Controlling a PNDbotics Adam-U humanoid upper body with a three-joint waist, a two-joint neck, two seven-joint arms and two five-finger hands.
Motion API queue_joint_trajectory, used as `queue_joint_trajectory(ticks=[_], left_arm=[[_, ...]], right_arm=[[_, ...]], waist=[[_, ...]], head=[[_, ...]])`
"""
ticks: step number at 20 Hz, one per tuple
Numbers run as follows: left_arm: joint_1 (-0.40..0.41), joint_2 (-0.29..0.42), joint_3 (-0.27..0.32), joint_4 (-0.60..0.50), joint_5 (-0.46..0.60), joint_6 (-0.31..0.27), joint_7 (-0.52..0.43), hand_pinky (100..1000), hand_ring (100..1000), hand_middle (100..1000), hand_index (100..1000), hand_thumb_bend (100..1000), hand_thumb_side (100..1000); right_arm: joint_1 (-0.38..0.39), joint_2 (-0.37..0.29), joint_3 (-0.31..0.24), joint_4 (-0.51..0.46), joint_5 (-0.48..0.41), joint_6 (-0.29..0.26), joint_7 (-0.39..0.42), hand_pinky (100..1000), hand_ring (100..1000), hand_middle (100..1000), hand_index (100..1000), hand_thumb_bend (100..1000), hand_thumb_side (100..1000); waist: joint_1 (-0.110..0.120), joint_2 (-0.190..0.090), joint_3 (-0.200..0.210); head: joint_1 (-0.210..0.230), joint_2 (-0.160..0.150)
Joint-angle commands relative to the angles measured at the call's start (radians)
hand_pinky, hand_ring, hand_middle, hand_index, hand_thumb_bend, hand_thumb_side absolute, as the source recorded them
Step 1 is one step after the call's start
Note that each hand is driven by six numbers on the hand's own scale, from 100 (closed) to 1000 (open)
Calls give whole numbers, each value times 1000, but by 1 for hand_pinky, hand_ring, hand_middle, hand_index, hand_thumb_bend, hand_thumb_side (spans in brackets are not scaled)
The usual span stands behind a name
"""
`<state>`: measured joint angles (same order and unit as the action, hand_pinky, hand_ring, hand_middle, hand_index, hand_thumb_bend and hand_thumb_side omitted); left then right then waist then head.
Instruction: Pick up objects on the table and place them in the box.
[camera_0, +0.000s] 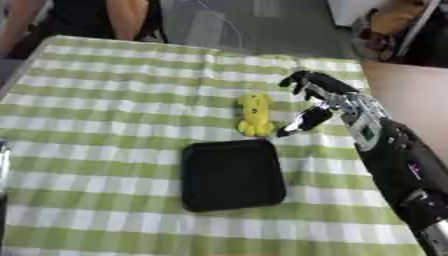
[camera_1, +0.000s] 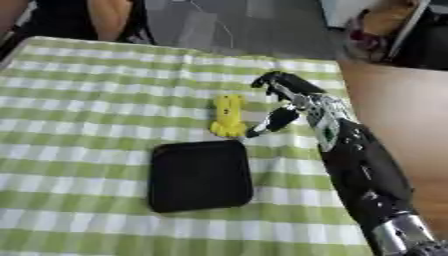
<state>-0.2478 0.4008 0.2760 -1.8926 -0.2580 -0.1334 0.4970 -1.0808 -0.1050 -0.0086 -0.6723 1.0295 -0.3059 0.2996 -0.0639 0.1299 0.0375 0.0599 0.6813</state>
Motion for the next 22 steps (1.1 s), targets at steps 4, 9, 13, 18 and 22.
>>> queue_joint_trajectory(ticks=[4,9,13,18,22], left_arm=[[-18,9,-5,-10,9,-4,-8,497,573,750,875,345,832],[-22,8,-9,-10,10,-5,-13,497,573,751,876,345,832],[-24,8,-12,-11,12,-7,-16,498,576,751,876,344,832],[-27,8,-15,-11,13,-8,-20,498,577,751,876,344,833],[-31,8,-19,-11,14,-8,-24,499,578,752,876,343,833]], right_arm=[[-29,26,7,-30,20,-4,13,587,731,811,865,914,350],[-33,39,6,-31,34,-3,13,586,730,811,864,914,351],[-36,43,5,-33,36,-3,12,584,729,811,864,917,351],[-40,41,5,-35,37,-4,12,583,729,811,864,913,360],[-47,35,4,-36,37,-3,9,589,732,812,864,895,380]], waist=[[4,-10,8],[4,-8,13],[3,-7,16],[2,-6,19],[1,-4,23]], head=[[-15,-19],[-18,-21],[-21,-23],[-21,-25],[-22,-30]])
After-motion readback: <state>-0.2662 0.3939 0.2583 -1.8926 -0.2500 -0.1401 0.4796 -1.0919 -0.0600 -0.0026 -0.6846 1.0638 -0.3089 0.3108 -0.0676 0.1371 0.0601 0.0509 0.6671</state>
